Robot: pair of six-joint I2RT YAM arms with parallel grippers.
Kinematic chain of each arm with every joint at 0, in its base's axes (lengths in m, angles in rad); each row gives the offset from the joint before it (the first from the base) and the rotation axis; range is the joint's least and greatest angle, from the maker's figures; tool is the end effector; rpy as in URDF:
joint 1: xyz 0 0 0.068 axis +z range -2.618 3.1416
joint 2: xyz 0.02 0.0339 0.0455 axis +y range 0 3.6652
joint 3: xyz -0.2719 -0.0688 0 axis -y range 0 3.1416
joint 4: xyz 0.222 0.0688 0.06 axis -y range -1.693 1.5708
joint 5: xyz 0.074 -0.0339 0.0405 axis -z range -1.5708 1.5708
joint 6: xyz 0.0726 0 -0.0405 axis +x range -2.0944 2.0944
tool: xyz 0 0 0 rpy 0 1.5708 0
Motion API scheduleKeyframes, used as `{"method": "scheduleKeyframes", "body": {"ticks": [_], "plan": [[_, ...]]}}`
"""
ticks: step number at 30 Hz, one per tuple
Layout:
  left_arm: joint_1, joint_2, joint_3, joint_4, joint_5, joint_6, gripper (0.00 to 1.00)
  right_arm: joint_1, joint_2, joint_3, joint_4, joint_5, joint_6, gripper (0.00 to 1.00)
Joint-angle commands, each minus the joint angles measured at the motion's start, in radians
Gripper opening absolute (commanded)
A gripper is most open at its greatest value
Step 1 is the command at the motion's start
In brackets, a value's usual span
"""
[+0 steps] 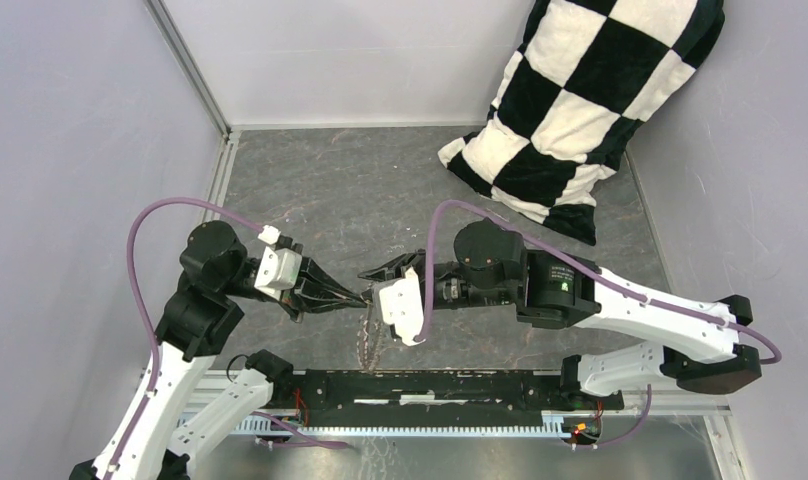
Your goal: Put the keys on the keyring
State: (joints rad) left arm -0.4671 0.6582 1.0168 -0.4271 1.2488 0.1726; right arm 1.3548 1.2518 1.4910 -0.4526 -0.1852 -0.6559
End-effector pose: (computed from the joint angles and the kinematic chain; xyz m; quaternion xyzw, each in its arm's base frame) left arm 0.0480 -0.1013 0.4073 0.5652 0.4375 -0.5039 0.4850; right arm 0.0466 0.2747 0.4518 -0.6855 0.3663 0.2816 0.5627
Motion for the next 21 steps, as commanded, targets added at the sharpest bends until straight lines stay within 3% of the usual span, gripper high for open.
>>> {"method": "scheduleKeyframes", "body": {"ticks": [1, 15, 21], "plan": [[-0.004, -0.01, 0.003, 0.108, 0.015, -0.077, 0.02, 0.005, 0.023, 0.062, -0.038, 0.018, 0.011, 0.38], [-0.004, -0.019, -0.015, 0.103, 0.11, -0.091, 0.02, 0.005, 0.111, 0.22, -0.168, -0.016, -0.002, 0.46], [-0.004, -0.015, -0.009, 0.075, 0.127, -0.055, 0.02, 0.004, 0.12, 0.244, -0.206, -0.079, -0.004, 0.45]]}}
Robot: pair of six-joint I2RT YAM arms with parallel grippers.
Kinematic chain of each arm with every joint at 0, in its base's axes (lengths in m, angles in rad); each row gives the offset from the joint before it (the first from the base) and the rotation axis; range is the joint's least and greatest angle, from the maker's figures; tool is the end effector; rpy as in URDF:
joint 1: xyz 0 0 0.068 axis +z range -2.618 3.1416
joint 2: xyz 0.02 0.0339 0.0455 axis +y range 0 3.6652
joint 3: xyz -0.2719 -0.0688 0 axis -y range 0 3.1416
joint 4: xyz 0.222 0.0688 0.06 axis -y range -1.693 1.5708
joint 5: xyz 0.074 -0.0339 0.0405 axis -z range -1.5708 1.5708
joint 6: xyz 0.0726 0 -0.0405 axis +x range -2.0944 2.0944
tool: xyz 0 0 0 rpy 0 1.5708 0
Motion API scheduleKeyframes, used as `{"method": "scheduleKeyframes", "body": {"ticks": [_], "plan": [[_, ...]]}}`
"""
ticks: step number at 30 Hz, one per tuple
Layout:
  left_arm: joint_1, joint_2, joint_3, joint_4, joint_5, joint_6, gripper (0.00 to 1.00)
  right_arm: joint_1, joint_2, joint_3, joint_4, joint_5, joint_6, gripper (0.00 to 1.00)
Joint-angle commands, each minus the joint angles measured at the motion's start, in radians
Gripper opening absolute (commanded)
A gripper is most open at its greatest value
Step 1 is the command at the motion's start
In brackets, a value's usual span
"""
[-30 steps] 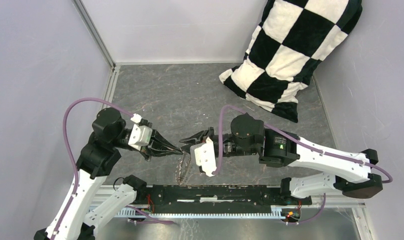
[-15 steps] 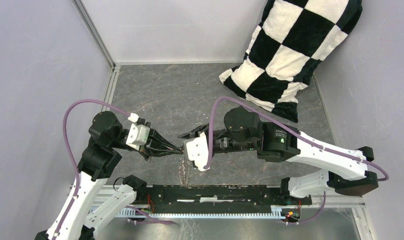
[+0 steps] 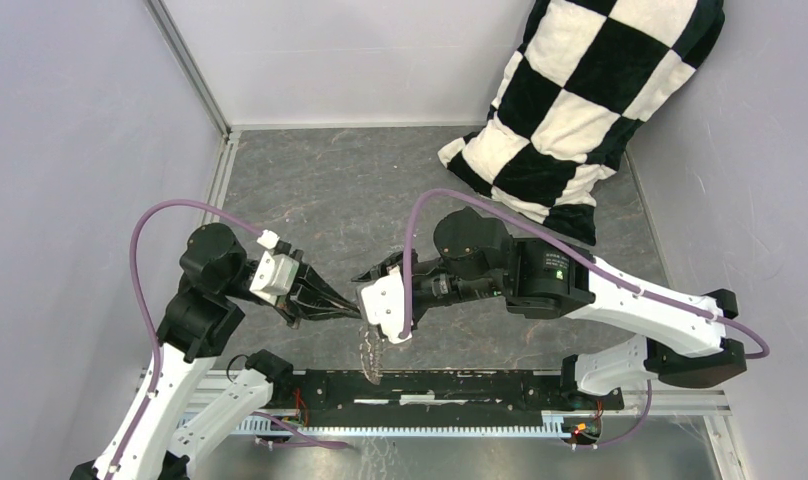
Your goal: Put the keys on the keyring
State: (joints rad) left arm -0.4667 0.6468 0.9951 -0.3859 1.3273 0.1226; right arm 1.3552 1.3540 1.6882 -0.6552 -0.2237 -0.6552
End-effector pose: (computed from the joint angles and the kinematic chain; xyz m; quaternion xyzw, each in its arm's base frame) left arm 0.0421 -0.1001 0.4061 0.5737 0.4189 -0.5307 0.4624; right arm 0.0461 0.2857 0.4629 -0.7154 0.3768 0.2844 0.5151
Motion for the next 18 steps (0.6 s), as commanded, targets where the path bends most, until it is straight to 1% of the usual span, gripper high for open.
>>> {"method": "scheduleKeyframes", "body": {"ticks": [1, 7, 18], "plan": [[-0.004, -0.003, 0.014, 0.032, 0.049, 0.001, 0.02, 0.003, 0.017, 0.051, -0.009, -0.05, -0.007, 0.45], [-0.004, -0.001, 0.022, 0.011, 0.052, 0.032, 0.02, 0.004, 0.022, 0.083, -0.062, -0.124, -0.02, 0.45], [-0.005, 0.002, 0.04, -0.015, 0.068, 0.057, 0.02, 0.003, 0.036, 0.124, -0.118, -0.183, -0.041, 0.45]]}}
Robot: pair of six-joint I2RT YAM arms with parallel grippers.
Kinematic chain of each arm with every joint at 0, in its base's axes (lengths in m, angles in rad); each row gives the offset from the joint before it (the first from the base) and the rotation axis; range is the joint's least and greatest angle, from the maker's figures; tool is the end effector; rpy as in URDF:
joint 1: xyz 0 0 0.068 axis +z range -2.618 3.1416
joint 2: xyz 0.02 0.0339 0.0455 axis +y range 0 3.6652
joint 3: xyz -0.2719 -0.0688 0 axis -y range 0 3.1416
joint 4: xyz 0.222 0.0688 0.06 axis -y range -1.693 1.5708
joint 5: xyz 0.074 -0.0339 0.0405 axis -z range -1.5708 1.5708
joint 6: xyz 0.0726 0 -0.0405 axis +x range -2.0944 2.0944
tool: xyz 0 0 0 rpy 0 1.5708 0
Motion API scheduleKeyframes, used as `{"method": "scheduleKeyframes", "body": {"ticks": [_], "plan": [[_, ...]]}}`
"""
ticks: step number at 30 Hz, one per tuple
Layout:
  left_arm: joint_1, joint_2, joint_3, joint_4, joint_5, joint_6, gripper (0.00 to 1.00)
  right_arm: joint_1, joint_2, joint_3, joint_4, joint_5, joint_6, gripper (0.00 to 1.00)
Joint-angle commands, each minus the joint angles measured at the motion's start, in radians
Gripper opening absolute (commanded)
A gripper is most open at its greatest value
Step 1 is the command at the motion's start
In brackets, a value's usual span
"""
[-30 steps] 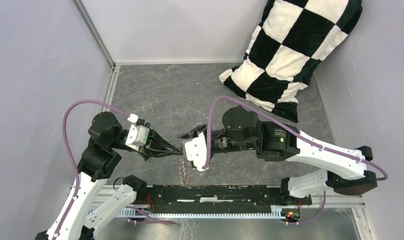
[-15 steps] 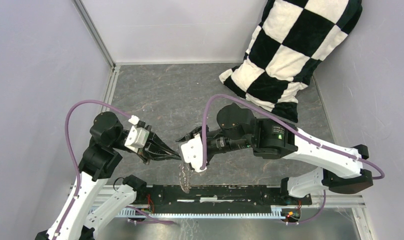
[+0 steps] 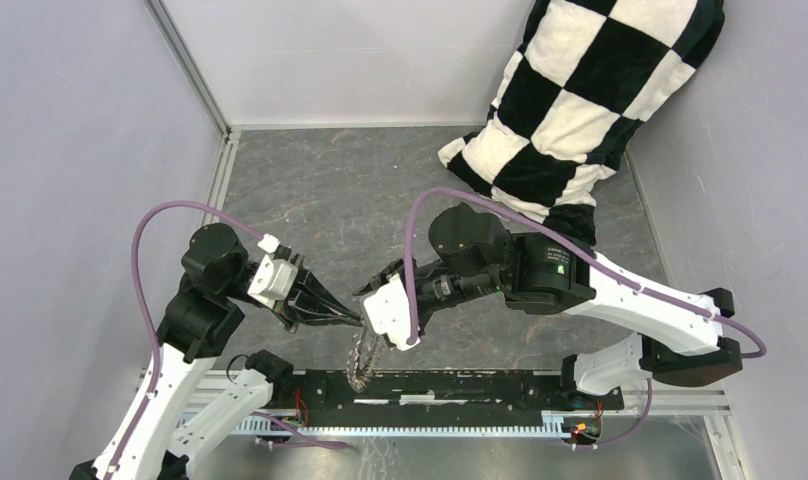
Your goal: Put the keys on the keyring
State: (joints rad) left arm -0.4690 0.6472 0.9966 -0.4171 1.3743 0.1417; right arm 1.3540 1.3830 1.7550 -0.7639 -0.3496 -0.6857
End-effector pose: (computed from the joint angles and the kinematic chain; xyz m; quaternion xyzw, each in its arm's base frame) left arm 0.0384 -0.0993 0.4039 0.5829 0.4085 -0.5433 0.4453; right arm 0.0372 0.2843 0.4629 -0.7481 0.3462 0.3161 0.4697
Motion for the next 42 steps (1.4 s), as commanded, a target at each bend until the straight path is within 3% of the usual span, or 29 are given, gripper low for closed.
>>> {"method": "scheduleKeyframes", "body": {"ticks": [1, 20, 33, 35, 36, 37, 42], "plan": [[-0.002, 0.0, 0.04, 0.016, 0.022, 0.036, 0.02, 0.006, 0.01, 0.062, -0.009, -0.061, -0.009, 0.45], [-0.002, 0.005, 0.065, 0.014, 0.08, 0.037, 0.02, -0.017, 0.047, 0.098, -0.053, -0.093, -0.04, 0.46], [-0.002, 0.017, 0.067, 0.0, 0.025, 0.02, 0.02, -0.054, 0.012, 0.1, -0.012, -0.096, 0.003, 0.5], [-0.002, 0.017, 0.066, 0.0, 0.025, 0.011, 0.02, -0.058, 0.001, 0.094, 0.007, -0.082, 0.02, 0.64], [-0.002, 0.016, 0.066, -0.001, 0.024, 0.007, 0.02, -0.06, -0.006, 0.09, 0.017, -0.074, 0.026, 0.91], [-0.002, 0.016, 0.066, -0.001, 0.025, 0.004, 0.02, -0.062, -0.013, 0.085, 0.026, -0.069, 0.034, 0.98], [-0.002, 0.01, 0.058, 0.001, 0.016, -0.014, 0.02, -0.072, -0.032, 0.072, 0.053, -0.051, 0.052, 0.98]]}}
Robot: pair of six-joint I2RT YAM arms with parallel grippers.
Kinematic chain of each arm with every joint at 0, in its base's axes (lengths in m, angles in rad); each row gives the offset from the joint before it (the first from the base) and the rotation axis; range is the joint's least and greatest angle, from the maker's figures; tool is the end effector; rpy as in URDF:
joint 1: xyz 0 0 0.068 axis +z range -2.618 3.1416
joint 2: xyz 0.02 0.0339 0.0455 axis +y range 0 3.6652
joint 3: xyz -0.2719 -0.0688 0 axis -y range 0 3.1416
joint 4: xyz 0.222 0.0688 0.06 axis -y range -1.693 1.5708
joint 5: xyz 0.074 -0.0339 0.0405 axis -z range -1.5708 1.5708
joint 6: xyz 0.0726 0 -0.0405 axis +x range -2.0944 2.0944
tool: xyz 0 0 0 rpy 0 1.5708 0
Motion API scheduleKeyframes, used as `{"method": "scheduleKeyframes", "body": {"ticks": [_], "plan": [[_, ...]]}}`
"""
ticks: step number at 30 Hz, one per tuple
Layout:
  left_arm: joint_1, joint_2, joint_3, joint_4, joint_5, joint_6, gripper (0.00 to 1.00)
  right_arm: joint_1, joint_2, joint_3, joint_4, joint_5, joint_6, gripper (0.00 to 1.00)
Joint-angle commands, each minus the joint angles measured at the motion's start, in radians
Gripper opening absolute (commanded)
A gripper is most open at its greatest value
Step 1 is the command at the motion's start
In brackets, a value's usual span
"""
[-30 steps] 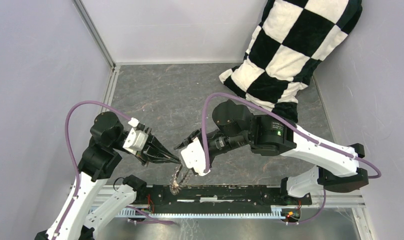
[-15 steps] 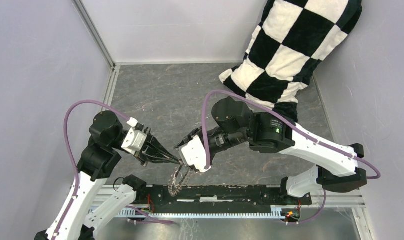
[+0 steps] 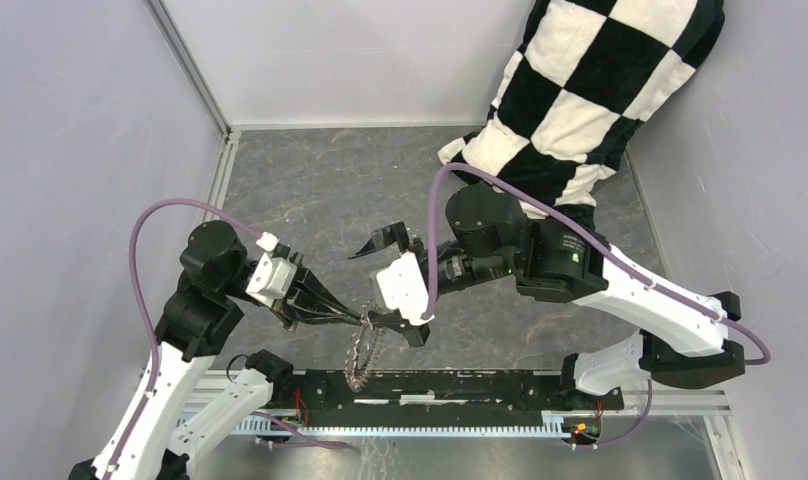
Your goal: Put the keys on the keyring
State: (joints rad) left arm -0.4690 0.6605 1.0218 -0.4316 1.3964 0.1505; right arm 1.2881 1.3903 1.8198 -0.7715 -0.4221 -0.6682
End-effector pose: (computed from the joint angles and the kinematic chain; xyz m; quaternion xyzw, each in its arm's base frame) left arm 0.0374 -0.0991 0.4088 0.5882 0.4001 -0.5471 0.4411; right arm 0.0496 0.2773 0.4809 -0.7302 0.3461 0.3349 0.4846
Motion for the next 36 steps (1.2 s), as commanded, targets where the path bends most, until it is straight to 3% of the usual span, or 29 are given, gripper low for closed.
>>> {"method": "scheduleKeyframes", "body": {"ticks": [1, 8, 11, 13, 15, 17, 21, 22, 26, 29, 32, 36], "plan": [[-0.002, -0.005, 0.031, 0.015, -0.008, -0.025, 0.02, -0.008, -0.043, 0.006, 0.068, 0.029, 0.04, 0.98], [-0.002, -0.006, 0.018, 0.038, -0.01, -0.048, 0.02, -0.034, -0.076, -0.024, 0.132, 0.065, 0.067, 0.97], [-0.002, -0.01, 0.005, 0.092, -0.052, -0.117, 0.02, -0.06, -0.103, -0.051, 0.172, 0.064, 0.105, 0.85], [-0.002, -0.026, -0.024, 0.219, -0.112, -0.238, 0.02, -0.072, -0.13, -0.087, 0.2, 0.08, 0.139, 0.74], [-0.002, -0.045, -0.049, 0.303, -0.207, -0.308, 0.02, -0.073, -0.166, -0.142, 0.234, 0.095, 0.16, 0.71], [-0.002, -0.047, -0.048, 0.317, -0.269, -0.313, 0.02, -0.074, -0.203, -0.197, 0.267, 0.11, 0.185, 0.71], [-0.002, -0.057, -0.049, 0.349, -0.336, -0.344, 0.02, -0.074, -0.312, -0.34, 0.396, 0.142, 0.247, 0.84], [-0.002, -0.058, -0.049, 0.356, -0.342, -0.356, 0.02, -0.075, -0.346, -0.385, 0.438, 0.146, 0.255, 0.82], [-0.002, -0.062, -0.055, 0.379, -0.369, -0.386, 0.02, -0.075, -0.429, -0.503, 0.542, 0.115, 0.295, 0.54], [-0.002, -0.064, -0.06, 0.398, -0.398, -0.414, 0.02, -0.074, -0.433, -0.547, 0.578, 0.075, 0.362, 0.45], [-0.002, -0.065, -0.064, 0.411, -0.437, -0.432, 0.02, -0.073, -0.412, -0.579, 0.623, 0.017, 0.419, 0.29], [-0.003, -0.062, -0.064, 0.428, -0.46, -0.462, 0.02, -0.072, -0.389, -0.633, 0.706, -0.003, 0.492, 0.29]]}}
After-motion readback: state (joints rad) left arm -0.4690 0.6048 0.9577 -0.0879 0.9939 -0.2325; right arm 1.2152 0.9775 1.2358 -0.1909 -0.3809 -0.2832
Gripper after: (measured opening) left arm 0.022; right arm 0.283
